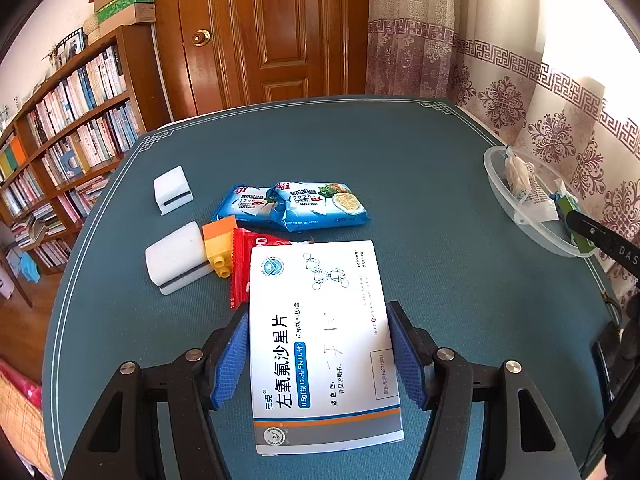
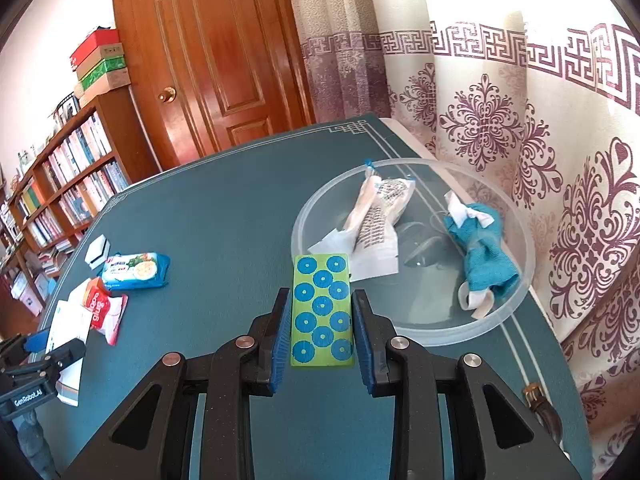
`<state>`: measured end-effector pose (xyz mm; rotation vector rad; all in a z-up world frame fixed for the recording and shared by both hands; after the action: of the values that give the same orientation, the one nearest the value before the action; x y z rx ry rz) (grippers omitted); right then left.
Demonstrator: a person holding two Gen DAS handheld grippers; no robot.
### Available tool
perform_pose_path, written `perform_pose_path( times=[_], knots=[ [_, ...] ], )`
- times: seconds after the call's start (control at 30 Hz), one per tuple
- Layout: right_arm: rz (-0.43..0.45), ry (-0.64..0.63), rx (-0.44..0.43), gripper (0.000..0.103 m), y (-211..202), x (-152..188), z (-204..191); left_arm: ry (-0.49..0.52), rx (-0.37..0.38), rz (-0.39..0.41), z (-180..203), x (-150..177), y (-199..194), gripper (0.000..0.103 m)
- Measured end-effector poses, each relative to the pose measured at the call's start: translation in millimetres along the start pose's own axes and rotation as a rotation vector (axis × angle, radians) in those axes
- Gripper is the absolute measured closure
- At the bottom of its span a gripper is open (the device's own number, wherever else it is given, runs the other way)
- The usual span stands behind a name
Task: Organize objects
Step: 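Carry the green dotted card into the bowl and open the right tool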
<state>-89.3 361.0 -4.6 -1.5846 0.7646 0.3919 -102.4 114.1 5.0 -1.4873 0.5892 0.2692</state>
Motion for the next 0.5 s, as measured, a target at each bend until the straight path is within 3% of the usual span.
perform_pose_path(
  times=[0.5],
  knots=[
    [0.021,0.086,0.067,0.072,13.3,-25.0,55.6,0.052,-0.012,0.0,28.5,-3.7,-2.1,0.035]
  ],
)
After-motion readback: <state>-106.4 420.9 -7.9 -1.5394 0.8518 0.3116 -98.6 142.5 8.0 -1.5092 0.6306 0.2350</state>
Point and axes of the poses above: each gripper's, at about its wrist camera, not at the fingertips, and y roughly the way its jaws point, z to its right, x to its underside, the point moved 8 cm from there along y, roughly the way its jaws point, and after that the axes turned 10 degrees about -z, right-handed, at the moved point
